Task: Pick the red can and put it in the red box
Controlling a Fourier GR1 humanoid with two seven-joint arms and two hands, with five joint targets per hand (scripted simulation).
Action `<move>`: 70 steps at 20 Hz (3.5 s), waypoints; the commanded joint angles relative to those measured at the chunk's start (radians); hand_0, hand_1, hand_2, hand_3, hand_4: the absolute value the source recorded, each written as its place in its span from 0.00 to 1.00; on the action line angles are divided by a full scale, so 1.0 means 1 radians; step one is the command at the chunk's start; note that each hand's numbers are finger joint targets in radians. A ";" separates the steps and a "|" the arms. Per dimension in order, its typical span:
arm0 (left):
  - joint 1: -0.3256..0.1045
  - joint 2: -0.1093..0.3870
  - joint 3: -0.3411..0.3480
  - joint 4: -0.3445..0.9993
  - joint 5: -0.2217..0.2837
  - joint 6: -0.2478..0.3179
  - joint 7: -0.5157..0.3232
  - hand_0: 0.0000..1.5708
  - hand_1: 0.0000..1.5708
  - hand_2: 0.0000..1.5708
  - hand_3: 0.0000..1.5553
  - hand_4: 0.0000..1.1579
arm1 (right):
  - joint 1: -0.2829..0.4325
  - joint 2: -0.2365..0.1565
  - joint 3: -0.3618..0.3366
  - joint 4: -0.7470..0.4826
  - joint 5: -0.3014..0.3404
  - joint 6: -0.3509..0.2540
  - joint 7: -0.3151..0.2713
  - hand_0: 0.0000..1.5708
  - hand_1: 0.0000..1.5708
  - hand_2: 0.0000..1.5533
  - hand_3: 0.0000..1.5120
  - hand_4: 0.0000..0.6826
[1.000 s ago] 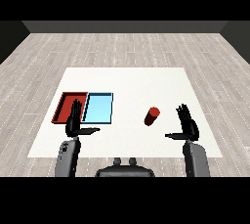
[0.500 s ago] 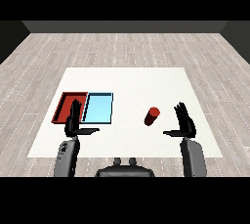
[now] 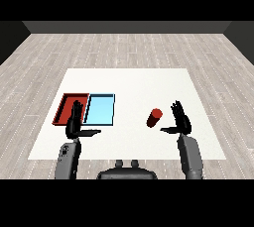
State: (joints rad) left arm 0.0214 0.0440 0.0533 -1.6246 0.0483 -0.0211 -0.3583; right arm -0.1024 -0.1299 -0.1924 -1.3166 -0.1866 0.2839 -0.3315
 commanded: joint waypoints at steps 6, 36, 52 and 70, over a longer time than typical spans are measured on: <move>-0.039 -0.032 -0.010 0.010 0.004 0.035 0.017 0.00 0.00 0.00 0.00 0.00 | -0.080 0.032 0.013 0.150 -0.007 -0.027 -0.053 0.00 0.00 0.00 0.00 0.00; -0.016 -0.038 -0.012 0.021 -0.007 0.024 -0.033 0.00 0.00 0.00 0.00 0.00 | -0.216 0.090 0.068 0.377 -0.023 -0.090 -0.136 0.00 0.00 0.00 0.00 0.00; -0.002 0.002 0.027 0.031 0.024 -0.010 -0.023 0.00 0.00 0.00 0.00 0.00 | -0.244 0.072 0.075 0.432 -0.017 -0.125 -0.129 0.00 0.00 0.00 0.00 0.00; -0.004 0.008 0.030 0.039 0.029 -0.025 -0.051 0.00 0.00 0.00 0.00 0.00 | -0.331 0.094 0.081 0.493 0.021 -0.256 -0.096 0.94 0.94 0.95 0.95 0.97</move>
State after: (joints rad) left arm 0.0485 0.0475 0.0694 -1.6372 0.0810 -0.0442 -0.3799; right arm -0.4200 -0.0450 -0.1208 -0.7759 -0.1761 0.0904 -0.4832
